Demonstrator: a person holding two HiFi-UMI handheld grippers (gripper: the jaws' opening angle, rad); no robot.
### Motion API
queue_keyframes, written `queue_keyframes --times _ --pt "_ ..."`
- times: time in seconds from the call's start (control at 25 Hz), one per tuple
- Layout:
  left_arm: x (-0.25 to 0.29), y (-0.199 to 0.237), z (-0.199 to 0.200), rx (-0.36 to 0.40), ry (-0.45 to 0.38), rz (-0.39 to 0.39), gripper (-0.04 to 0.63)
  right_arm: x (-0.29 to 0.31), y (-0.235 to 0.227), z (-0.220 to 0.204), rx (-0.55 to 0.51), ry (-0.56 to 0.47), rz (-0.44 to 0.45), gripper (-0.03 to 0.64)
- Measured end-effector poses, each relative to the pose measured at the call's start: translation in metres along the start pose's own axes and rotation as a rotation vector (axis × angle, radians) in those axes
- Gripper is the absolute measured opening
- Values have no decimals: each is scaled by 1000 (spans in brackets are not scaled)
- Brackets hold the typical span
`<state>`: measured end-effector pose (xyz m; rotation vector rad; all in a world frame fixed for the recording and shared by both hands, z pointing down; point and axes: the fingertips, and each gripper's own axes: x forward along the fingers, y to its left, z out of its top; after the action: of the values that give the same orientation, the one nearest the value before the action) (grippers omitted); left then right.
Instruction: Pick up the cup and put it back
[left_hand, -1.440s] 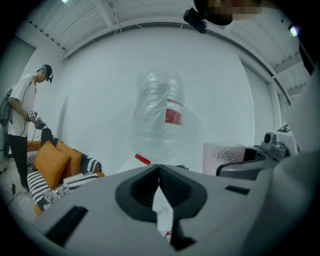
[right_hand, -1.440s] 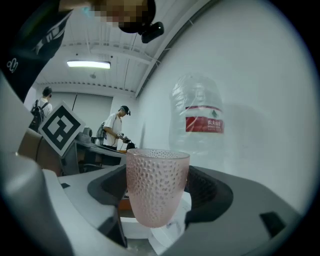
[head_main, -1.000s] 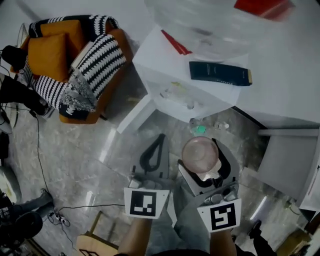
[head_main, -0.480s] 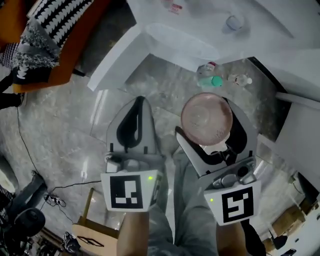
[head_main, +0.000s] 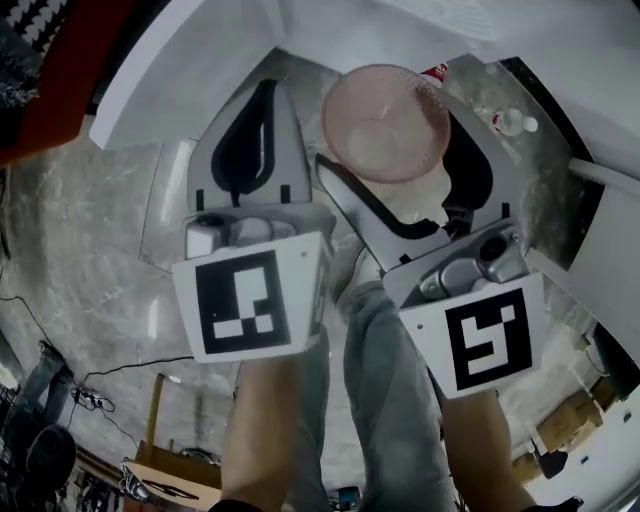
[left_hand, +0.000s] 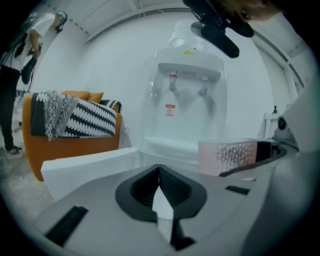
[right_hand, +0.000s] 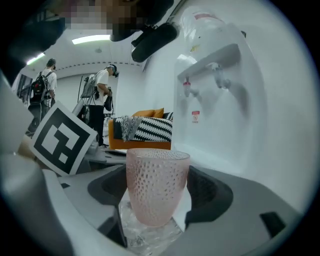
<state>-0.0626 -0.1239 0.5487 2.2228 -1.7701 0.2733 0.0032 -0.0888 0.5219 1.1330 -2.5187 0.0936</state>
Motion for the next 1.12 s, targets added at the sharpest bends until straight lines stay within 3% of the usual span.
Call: queue_keyframes --times 0.12,0.36,0.88,1.12 --pt "16 -1 -24 68 -9 17 12 15 -2 -41 10 47 -15 373" --pt "33 8 -80 3 -4 -27 12 35 -5 -93 53 6 -27 373" --pt "116 0 -179 67 -72 -196 12 93 -37 -195 54 -151 -68 373" --pt "121 -5 -212 67 -41 -263 12 87 -41 -230 63 -180 -74 373"
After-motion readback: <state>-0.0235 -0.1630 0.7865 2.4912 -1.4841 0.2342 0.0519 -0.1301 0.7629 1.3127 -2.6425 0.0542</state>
